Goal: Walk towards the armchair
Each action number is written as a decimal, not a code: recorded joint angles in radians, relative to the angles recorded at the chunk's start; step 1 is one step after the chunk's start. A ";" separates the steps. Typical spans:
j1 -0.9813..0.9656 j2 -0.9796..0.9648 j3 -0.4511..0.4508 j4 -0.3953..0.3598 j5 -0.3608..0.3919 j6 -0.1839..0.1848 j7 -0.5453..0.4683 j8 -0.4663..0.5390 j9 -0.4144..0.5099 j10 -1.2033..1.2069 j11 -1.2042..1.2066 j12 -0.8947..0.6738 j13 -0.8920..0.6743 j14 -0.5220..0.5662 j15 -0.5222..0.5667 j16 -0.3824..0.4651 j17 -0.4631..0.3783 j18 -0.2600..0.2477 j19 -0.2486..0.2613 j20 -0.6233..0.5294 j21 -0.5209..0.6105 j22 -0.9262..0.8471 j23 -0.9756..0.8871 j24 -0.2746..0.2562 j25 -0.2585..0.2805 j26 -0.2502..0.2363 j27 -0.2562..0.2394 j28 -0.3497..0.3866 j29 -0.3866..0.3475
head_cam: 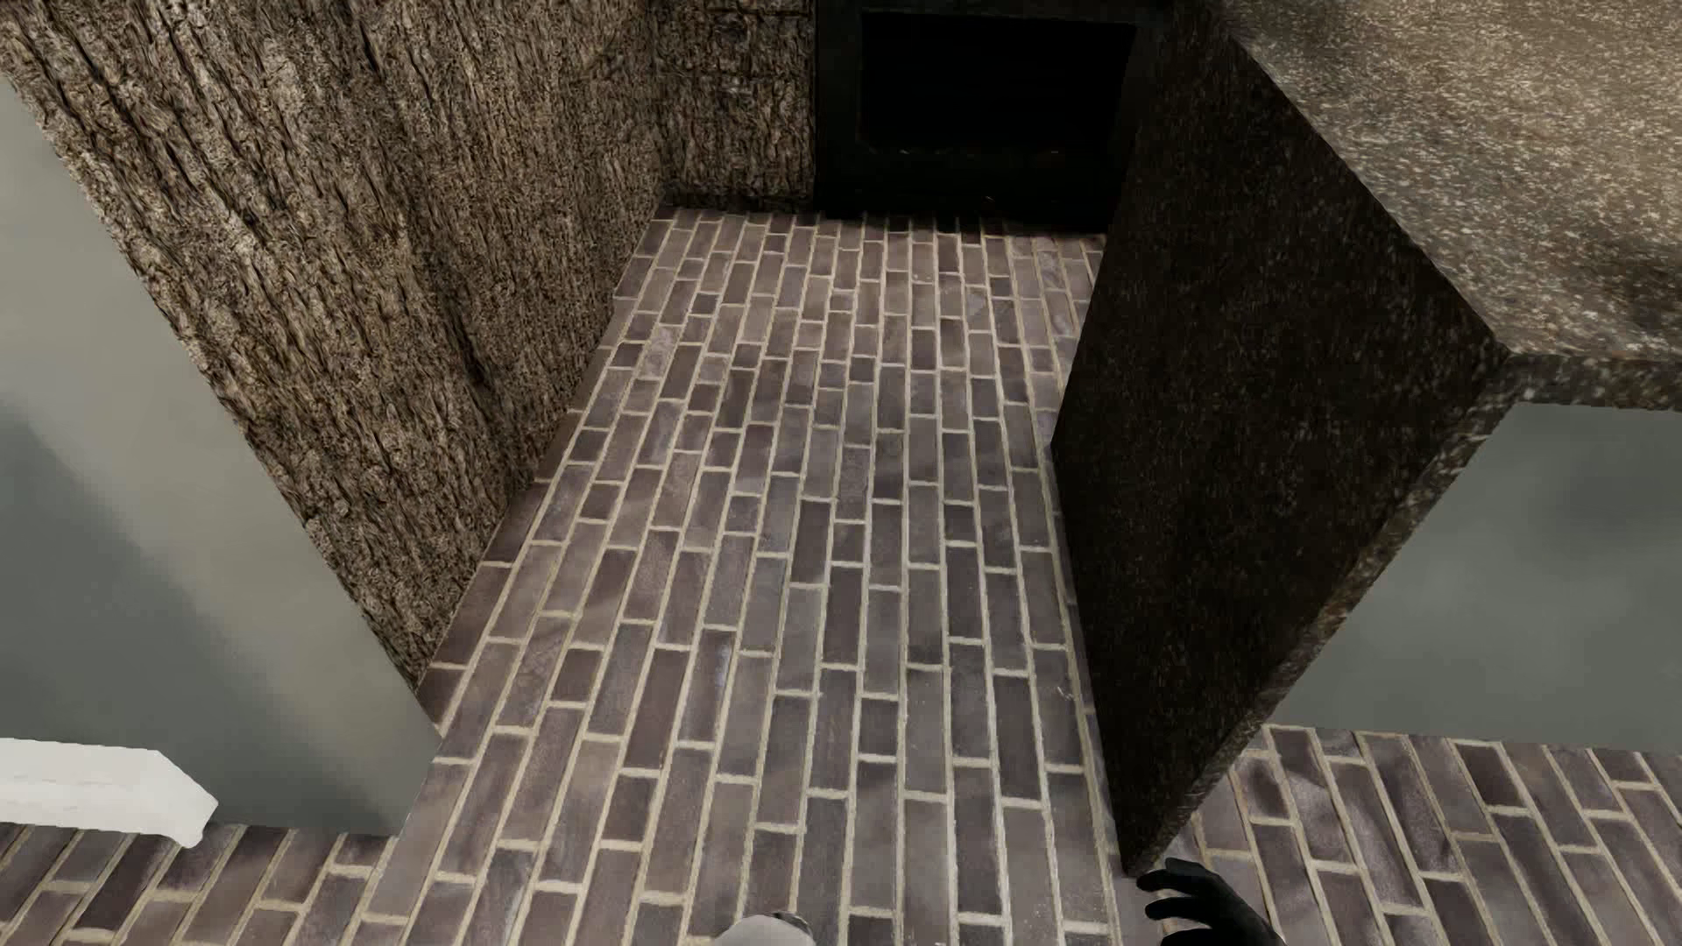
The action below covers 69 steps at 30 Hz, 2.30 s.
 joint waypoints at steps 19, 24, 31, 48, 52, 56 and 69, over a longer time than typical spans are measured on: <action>0.751 -0.697 -0.562 0.103 -0.046 0.026 0.000 0.000 0.004 0.307 0.038 -0.197 0.279 -0.313 -0.085 -0.011 0.061 0.000 0.000 0.289 0.318 -0.245 0.467 0.000 0.000 0.000 0.000 0.000 0.000; 0.563 -0.540 -0.478 0.121 -0.043 0.024 0.000 0.000 0.045 0.298 -0.003 -0.157 0.168 0.156 -0.242 0.019 -0.010 0.000 0.000 0.143 0.214 -0.024 0.253 0.000 0.000 0.000 0.000 0.000 0.000; 0.500 -0.411 -0.439 0.171 -0.026 0.071 0.000 0.000 0.030 0.164 -0.017 -0.094 0.134 0.298 -0.345 0.094 -0.070 0.000 0.000 0.200 -0.167 -0.070 0.239 0.000 0.000 0.000 0.000 0.000 0.000; 0.228 -0.384 -0.291 0.118 -0.085 0.073 0.000 0.000 0.104 0.058 -0.056 -0.094 0.027 -0.080 -0.395 0.049 -0.095 0.000 0.000 0.181 0.035 -0.107 0.081 0.000 0.000 0.000 0.000 0.000 0.000; 0.161 -0.345 -0.276 0.157 -0.104 0.056 0.000 0.000 0.107 0.105 -0.050 -0.067 0.035 -0.154 -0.407 0.025 -0.082 0.000 0.000 0.107 0.062 -0.079 -0.039 0.000 0.000 0.000 0.000 0.000 0.000; 0.078 -0.168 -0.198 0.190 -0.073 0.043 0.000 0.000 0.094 0.240 -0.144 -0.037 0.094 0.085 -0.349 0.006 -0.056 0.000 0.000 0.117 0.054 -0.078 -0.043 0.000 0.000 0.000 0.000 0.000 0.000; 0.718 -0.875 -0.598 -0.137 0.093 0.048 0.000 0.000 0.103 -0.166 0.151 -0.330 0.287 -0.620 -0.270 0.105 -0.024 0.000 0.000 0.293 0.192 -0.342 0.346 0.000 0.000 0.000 0.000 0.000 0.000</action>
